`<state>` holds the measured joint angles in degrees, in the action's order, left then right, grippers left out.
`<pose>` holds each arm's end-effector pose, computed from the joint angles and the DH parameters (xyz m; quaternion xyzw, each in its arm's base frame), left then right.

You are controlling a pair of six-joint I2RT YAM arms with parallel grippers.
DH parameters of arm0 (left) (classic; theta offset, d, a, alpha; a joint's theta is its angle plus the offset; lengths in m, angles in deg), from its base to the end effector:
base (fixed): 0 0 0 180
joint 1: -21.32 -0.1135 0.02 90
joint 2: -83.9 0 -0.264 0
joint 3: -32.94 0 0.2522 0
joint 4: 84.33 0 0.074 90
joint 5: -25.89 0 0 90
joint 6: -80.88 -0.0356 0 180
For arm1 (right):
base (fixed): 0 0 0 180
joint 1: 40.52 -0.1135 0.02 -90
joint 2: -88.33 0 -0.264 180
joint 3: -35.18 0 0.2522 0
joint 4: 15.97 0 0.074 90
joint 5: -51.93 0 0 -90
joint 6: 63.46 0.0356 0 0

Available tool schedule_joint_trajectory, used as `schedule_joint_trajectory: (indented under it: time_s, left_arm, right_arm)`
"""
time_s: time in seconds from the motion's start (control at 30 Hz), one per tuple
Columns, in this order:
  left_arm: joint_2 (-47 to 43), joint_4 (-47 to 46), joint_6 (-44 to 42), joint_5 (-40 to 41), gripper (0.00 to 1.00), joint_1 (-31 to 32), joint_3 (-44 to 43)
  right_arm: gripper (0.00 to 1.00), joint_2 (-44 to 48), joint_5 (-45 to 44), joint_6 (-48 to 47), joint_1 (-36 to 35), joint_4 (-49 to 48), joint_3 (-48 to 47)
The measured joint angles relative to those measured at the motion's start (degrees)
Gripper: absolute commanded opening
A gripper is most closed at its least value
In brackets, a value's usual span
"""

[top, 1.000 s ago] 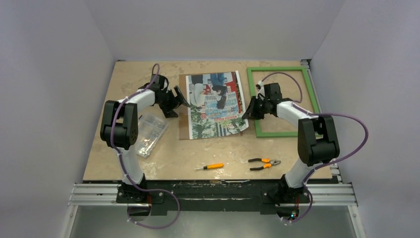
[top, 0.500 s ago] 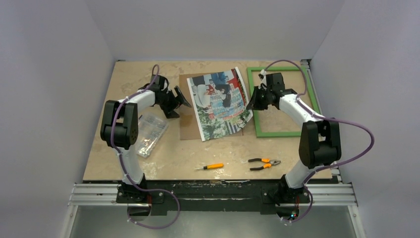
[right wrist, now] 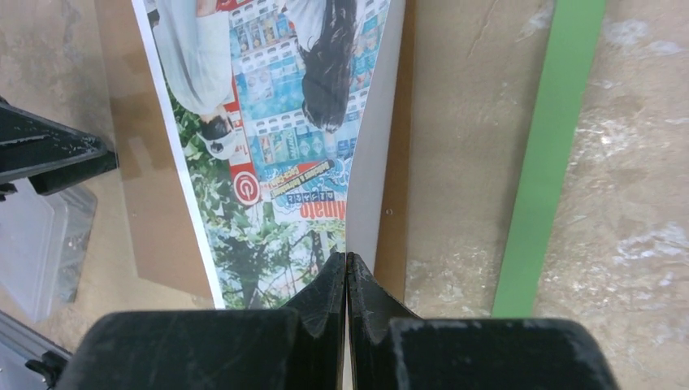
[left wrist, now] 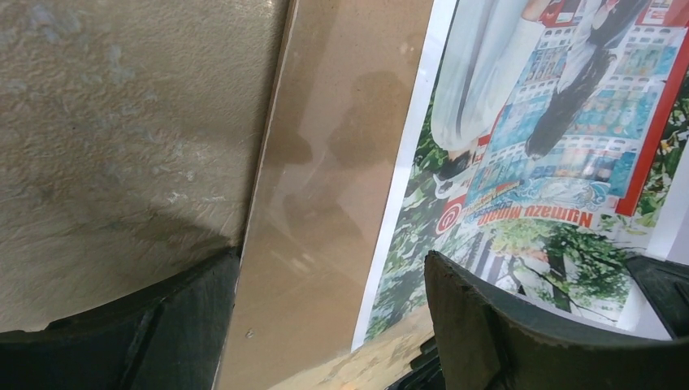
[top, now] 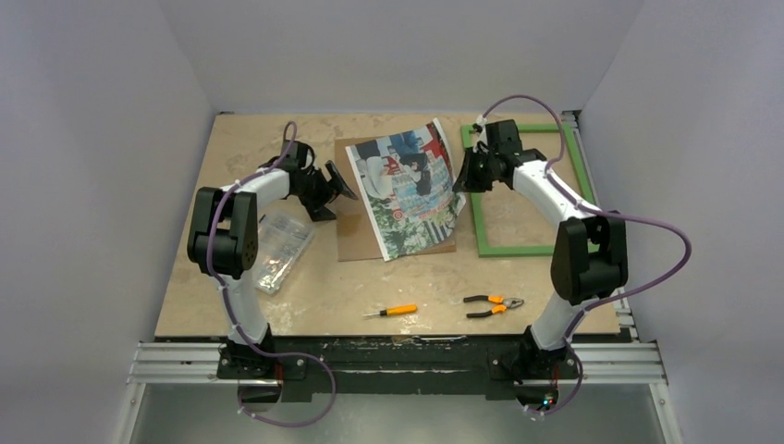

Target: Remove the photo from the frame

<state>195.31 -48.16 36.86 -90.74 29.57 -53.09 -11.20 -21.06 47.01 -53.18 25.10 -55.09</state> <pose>0.3883 -0.0724 0.1581 -0.2514 0.9109 -0.3077 0.1111 0.3700 0.0938 0.2501 0.0133 0.9316 0.2290 0.2820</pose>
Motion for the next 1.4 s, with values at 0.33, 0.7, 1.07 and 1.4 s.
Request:
schedule_joint_trajectory:
  time_s: [0.33,0.7,1.07,1.4]
  left_arm:
    - [0.00,-0.02,0.42,0.02,0.82,-0.04,0.02]
    - [0.00,-0.07,0.55,0.00,0.82,-0.11,0.04]
    - [-0.02,-0.07,0.52,0.00,0.82,-0.11,0.04]
    - [-1.64,4.02,-2.01,2.82,0.83,0.02,-0.28]
  right_arm:
    - [0.00,1.75,-11.45,-2.40,-1.05,7.52,-6.78]
    - [0.00,3.06,-19.67,-5.14,-1.22,14.86,-21.57]
    - [0.00,5.51,-22.47,-8.74,-3.74,18.95,-39.19]
    - [0.00,8.13,-16.81,-4.57,-10.23,12.76,-43.08]
